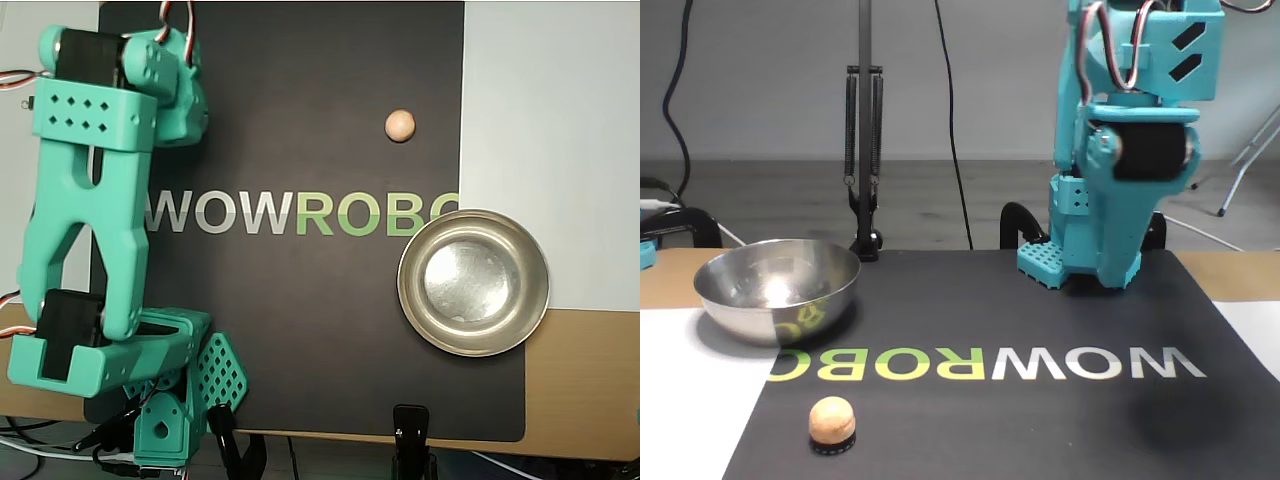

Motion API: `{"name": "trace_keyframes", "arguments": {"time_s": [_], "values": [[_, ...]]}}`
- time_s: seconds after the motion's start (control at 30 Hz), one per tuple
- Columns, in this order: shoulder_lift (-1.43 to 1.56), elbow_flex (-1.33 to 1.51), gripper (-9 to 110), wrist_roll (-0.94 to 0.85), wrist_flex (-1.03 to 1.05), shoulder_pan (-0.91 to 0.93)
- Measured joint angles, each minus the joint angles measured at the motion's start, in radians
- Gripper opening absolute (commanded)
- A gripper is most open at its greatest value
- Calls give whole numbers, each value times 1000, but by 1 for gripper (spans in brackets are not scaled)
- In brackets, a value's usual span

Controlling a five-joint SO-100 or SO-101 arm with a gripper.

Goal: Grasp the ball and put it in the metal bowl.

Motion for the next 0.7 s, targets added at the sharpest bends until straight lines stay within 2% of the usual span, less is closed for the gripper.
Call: {"name": "trace_keyframes", "arguments": {"time_s": [0.37,0.7], "values": [[0,0,1,-552,0,0],[0,0,1,-893,3,51]]}}
